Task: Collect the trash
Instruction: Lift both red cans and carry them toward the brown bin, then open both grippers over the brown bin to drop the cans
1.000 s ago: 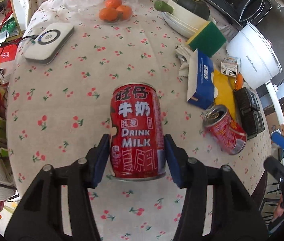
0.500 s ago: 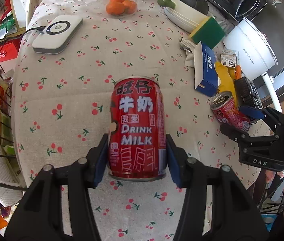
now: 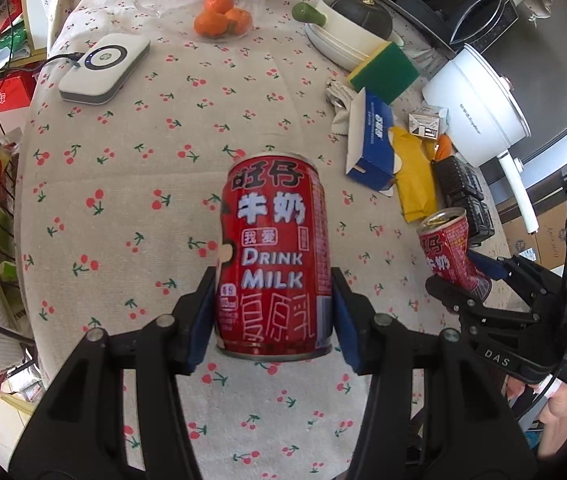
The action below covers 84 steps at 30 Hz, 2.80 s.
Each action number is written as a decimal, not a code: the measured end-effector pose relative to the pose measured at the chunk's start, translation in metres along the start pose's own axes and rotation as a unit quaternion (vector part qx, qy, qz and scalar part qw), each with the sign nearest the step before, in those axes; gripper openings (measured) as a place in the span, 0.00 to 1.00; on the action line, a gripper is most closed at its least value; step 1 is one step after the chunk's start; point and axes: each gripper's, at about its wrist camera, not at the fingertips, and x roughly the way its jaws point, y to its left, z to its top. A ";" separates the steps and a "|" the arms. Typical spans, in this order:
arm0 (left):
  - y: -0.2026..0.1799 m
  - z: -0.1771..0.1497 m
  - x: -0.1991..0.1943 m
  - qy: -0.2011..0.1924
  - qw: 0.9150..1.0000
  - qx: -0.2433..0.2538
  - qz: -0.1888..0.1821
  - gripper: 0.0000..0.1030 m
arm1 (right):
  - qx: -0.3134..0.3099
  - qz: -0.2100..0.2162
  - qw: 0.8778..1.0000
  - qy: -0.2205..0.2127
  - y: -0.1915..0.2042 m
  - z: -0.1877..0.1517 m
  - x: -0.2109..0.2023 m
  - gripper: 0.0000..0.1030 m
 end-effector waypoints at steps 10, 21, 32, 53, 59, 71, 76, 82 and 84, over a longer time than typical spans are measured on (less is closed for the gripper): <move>-0.050 -0.040 -0.027 -0.005 0.999 0.040 -0.028 0.53 | 0.059 0.016 0.998 -0.033 -0.036 -0.082 -0.078 0.59; -0.116 -0.073 -0.025 0.004 0.994 0.091 -0.068 0.53 | 0.182 0.024 0.982 -0.044 -0.108 -0.180 -0.119 0.59; -0.190 -0.098 -0.007 0.024 0.982 0.162 -0.098 0.53 | 0.254 0.002 0.967 -0.033 -0.164 -0.263 -0.132 0.59; -0.338 -0.175 0.058 0.100 0.941 0.288 -0.150 0.53 | 0.364 -0.012 0.931 -0.006 -0.246 -0.381 -0.129 0.59; -0.368 -0.193 0.082 0.113 0.931 0.310 -0.155 0.53 | 0.385 -0.017 0.923 0.002 -0.260 -0.401 -0.125 0.59; -0.355 -0.176 0.089 0.113 0.943 0.275 -0.150 0.76 | 0.394 -0.025 0.919 0.014 -0.272 -0.413 -0.120 0.52; -0.329 -0.161 0.067 0.094 0.951 0.267 -0.123 0.91 | 0.384 -0.032 0.922 0.024 -0.270 -0.405 -0.114 0.52; -0.301 -0.146 0.052 0.080 0.958 0.257 -0.100 0.96 | 0.385 -0.037 0.922 0.025 -0.267 -0.397 -0.113 0.52; -0.294 -0.143 0.047 0.078 0.959 0.256 -0.095 0.97 | 0.387 -0.037 0.921 0.026 -0.265 -0.394 -0.113 0.52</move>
